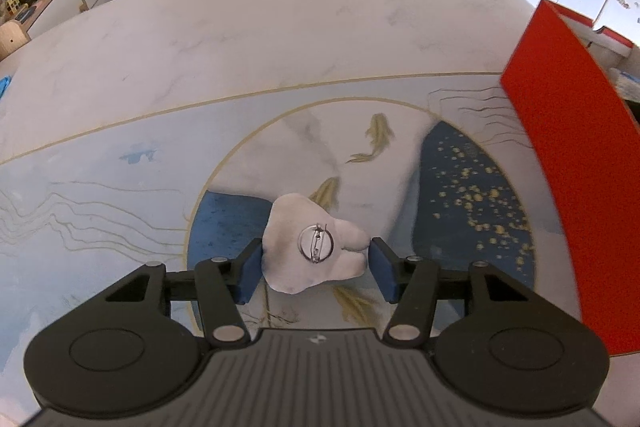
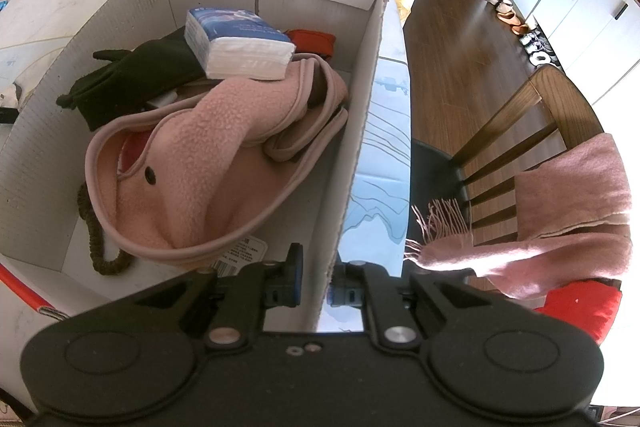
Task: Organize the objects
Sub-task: 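Lift and carry the plush toy with the left gripper into the box, then lower the plush toy into the box and open the left gripper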
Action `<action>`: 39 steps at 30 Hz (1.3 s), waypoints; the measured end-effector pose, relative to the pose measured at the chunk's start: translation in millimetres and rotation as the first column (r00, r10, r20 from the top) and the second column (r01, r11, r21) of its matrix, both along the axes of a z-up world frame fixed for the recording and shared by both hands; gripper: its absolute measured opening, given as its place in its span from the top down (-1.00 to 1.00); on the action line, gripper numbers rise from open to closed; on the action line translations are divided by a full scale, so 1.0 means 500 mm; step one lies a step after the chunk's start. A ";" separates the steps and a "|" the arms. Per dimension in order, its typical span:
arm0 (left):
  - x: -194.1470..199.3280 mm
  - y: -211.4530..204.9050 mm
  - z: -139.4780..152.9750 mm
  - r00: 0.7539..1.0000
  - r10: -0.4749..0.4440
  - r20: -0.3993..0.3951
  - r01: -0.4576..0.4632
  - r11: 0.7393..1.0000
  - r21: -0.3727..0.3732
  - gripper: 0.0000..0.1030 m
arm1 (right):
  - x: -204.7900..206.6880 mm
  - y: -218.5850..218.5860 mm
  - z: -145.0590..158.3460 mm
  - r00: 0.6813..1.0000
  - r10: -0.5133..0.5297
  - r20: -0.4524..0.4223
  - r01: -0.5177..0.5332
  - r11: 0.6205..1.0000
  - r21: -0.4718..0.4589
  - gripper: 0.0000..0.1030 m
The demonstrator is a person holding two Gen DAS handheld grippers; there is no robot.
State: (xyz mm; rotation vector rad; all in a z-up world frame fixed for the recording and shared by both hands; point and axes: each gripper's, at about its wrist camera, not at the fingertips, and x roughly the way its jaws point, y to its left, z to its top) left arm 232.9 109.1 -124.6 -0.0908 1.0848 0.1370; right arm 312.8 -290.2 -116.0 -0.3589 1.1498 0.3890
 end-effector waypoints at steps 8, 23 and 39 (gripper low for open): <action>-0.019 -0.048 0.062 0.997 -0.069 0.039 0.071 0.996 -0.052 -0.08 | 0.000 0.002 0.000 1.000 0.000 0.000 0.000 1.000 0.000 0.81; -0.033 -0.238 0.223 0.909 -0.378 0.173 0.400 0.910 -0.112 -0.08 | 0.003 0.012 0.000 1.000 -0.002 0.001 0.002 1.000 0.001 0.81; 0.002 -0.419 0.203 0.805 -0.583 0.108 0.592 0.798 -0.110 -0.08 | 0.005 0.024 -0.001 1.000 -0.001 0.001 0.001 1.000 0.003 0.78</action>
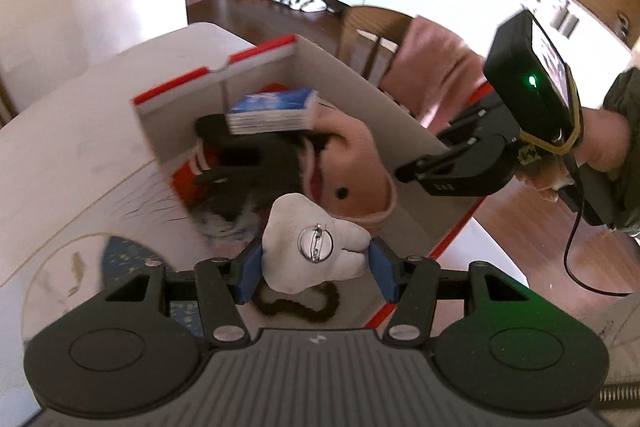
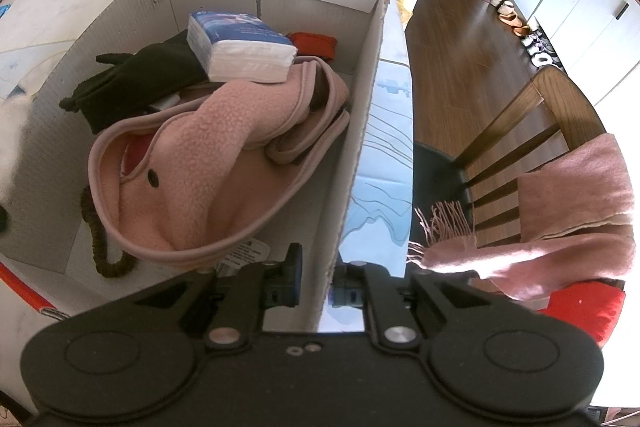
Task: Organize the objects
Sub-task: 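Lower the plush toy into the box and open the left gripper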
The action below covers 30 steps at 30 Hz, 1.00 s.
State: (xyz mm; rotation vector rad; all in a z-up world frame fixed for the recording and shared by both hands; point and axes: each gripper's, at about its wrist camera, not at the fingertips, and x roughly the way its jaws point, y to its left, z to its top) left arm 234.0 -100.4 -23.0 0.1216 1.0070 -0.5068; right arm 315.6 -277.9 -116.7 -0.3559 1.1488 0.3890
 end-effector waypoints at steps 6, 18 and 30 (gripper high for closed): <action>0.025 -0.043 -0.039 0.998 -0.014 -0.064 0.016 0.999 0.028 -0.08 | 0.001 0.004 0.000 1.000 0.000 0.000 0.000 1.000 0.001 0.77; 0.057 -0.027 -0.090 0.984 0.035 -0.176 -0.038 0.999 -0.015 -0.20 | -0.002 0.017 -0.003 1.000 0.003 0.001 -0.003 1.000 0.003 0.75; 0.041 -0.030 -0.086 0.989 0.024 -0.144 -0.027 0.999 -0.021 -0.43 | -0.003 0.018 -0.005 1.000 0.004 0.002 -0.004 1.000 0.004 0.75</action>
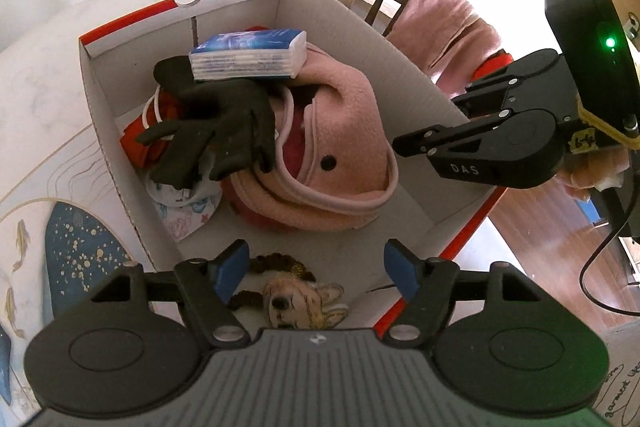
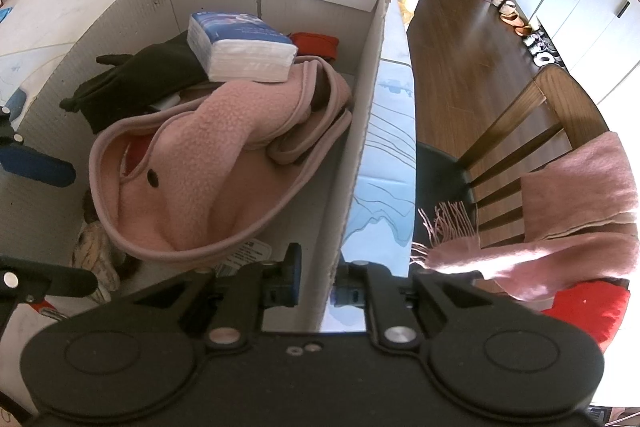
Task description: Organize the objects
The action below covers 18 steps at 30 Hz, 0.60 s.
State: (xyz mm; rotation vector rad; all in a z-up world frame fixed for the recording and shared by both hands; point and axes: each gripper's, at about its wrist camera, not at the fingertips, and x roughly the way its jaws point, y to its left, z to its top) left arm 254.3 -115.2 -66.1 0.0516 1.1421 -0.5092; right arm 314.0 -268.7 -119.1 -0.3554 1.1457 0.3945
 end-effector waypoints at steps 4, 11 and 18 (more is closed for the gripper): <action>-0.006 0.001 0.003 1.000 0.010 0.007 -0.010 1.000 0.000 -0.43 | -0.001 0.000 -0.001 1.000 0.002 0.001 -0.002 1.000 0.004 0.76; -0.023 0.005 0.020 0.998 0.042 0.048 -0.042 0.999 -0.002 -0.43 | -0.011 0.012 0.010 1.000 0.005 0.017 -0.006 1.000 0.016 0.77; -0.042 0.016 0.044 0.991 0.091 0.102 -0.091 0.996 -0.007 -0.43 | -0.026 0.001 0.032 0.999 0.011 0.040 -0.012 0.999 0.038 0.77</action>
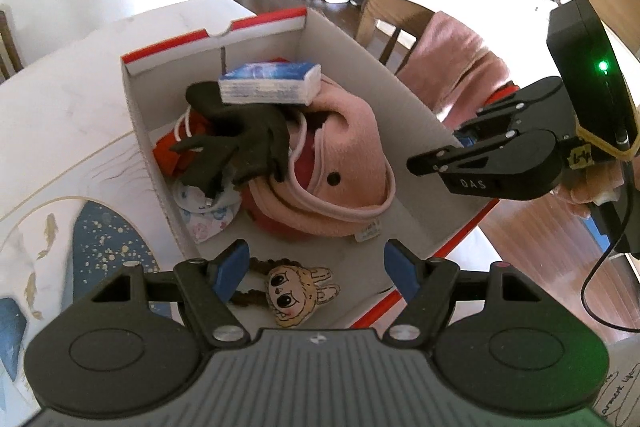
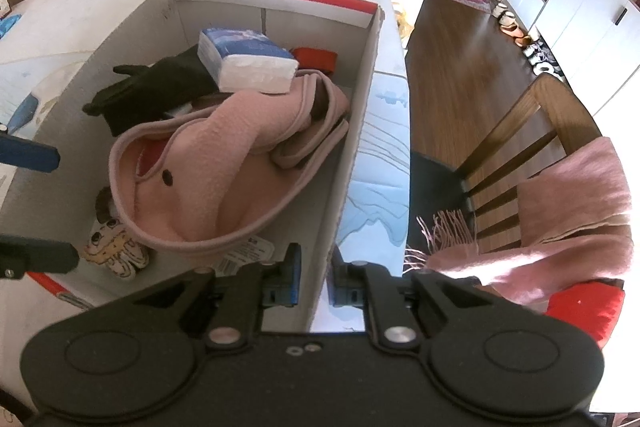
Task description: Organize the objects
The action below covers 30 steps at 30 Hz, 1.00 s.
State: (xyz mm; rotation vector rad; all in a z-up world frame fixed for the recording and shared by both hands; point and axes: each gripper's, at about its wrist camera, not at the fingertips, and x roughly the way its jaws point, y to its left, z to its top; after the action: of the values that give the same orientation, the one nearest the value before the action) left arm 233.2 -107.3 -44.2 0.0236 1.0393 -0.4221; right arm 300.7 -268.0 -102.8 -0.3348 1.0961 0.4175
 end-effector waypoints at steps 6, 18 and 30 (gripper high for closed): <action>-0.024 0.008 0.020 0.996 0.059 0.064 -0.059 0.998 0.008 -0.43 | -0.010 -0.042 0.030 0.999 -0.009 0.032 0.008 0.999 0.045 0.77; -0.063 0.019 0.039 0.967 0.215 0.139 -0.211 0.977 -0.043 -0.43 | -0.066 -0.084 0.085 0.990 0.045 0.135 -0.067 0.985 0.160 0.64; -0.110 0.021 0.047 0.948 0.245 0.202 -0.234 0.969 -0.078 -0.61 | -0.128 -0.090 0.117 0.982 0.034 0.184 -0.077 0.970 0.232 0.29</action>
State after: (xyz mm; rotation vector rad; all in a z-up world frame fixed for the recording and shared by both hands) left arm 177.9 -97.0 -20.6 -0.1031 0.8092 -0.2200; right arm 236.7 -313.1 -44.2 -0.1867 0.8516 0.5529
